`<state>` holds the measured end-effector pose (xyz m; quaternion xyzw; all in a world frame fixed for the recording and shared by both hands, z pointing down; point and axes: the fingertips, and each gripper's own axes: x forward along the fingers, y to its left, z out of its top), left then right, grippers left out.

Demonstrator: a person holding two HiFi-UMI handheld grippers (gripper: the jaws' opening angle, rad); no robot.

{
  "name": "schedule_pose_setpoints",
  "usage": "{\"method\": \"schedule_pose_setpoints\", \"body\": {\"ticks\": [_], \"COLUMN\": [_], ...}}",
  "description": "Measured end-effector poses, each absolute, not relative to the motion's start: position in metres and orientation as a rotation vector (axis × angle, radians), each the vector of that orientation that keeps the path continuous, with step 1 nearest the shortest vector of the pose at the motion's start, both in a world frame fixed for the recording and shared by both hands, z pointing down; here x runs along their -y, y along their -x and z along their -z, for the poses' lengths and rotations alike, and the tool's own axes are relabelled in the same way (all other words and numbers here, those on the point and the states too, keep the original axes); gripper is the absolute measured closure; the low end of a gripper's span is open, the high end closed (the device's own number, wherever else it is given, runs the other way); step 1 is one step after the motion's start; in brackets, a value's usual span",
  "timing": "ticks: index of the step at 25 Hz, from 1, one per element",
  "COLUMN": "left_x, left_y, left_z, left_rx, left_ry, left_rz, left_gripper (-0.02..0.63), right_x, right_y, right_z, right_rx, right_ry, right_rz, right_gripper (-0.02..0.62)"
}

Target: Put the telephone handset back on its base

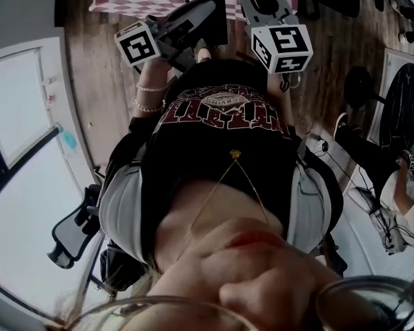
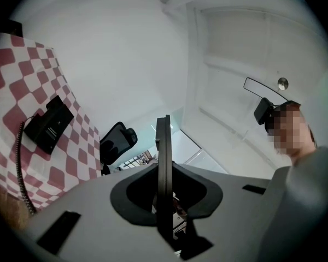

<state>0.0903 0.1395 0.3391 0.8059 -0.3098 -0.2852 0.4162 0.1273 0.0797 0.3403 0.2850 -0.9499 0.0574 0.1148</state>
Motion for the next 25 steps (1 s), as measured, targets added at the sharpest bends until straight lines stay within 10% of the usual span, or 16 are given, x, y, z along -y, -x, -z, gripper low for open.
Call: {"method": "schedule_pose_setpoints", "body": {"ticks": [25], "left_x": [-0.123], "left_y": [-0.027], "left_z": [-0.357], "left_rx": [0.831], "left_ry": [-1.928], "left_rz": [0.761], "left_gripper": [0.525], "right_x": [-0.064], "right_y": [-0.069], "right_z": [-0.357], "right_rx": [2.736], "right_ry": [-0.761], "right_rz": [-0.212], "right_gripper": [0.566]}}
